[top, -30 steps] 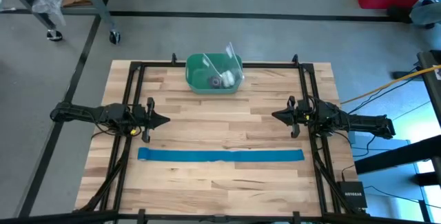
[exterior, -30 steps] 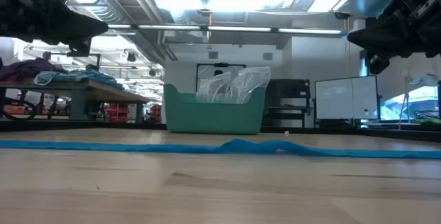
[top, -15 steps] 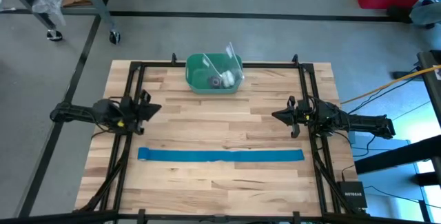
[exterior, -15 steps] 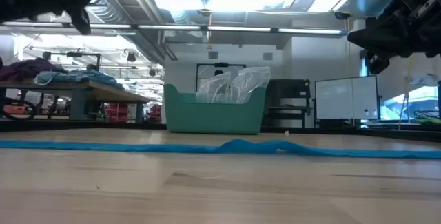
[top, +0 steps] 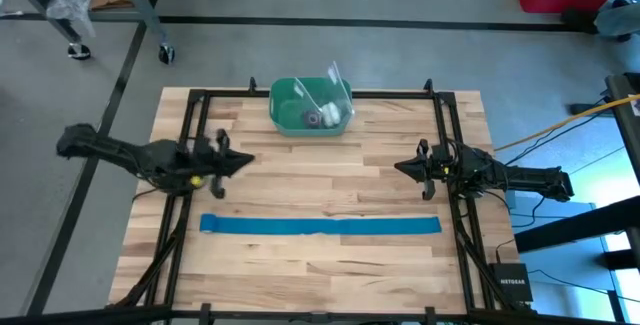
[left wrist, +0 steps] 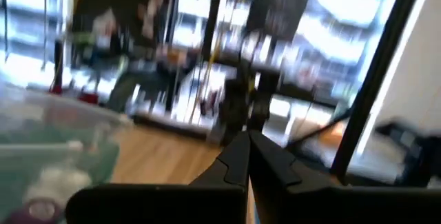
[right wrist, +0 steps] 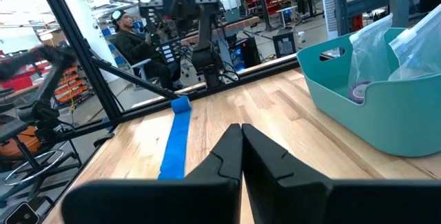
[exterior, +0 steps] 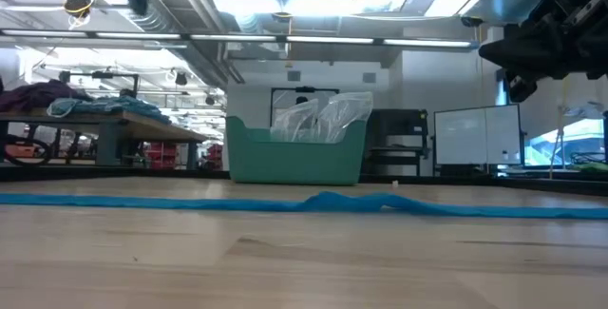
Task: Roll bandage
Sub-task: Roll the blue bandage
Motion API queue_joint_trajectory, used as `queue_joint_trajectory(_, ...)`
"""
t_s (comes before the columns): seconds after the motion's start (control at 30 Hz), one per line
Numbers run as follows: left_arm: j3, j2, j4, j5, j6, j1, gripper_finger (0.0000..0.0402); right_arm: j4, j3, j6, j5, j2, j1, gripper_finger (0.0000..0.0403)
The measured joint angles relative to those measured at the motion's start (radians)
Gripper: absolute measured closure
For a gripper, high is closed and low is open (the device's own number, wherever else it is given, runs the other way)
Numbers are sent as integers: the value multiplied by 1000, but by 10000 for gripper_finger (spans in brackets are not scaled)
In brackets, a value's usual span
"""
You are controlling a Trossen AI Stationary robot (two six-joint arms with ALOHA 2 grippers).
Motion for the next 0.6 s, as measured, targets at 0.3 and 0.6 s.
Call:
queue_joint_trajectory(0.3,509,457,-615,-234,-253,-182,401,0,0,0,0,0,0,391)
queue_joint_trajectory(0.6,764,671,-1177,-205,-836,-395,402,0,0,0,0,0,0,391)
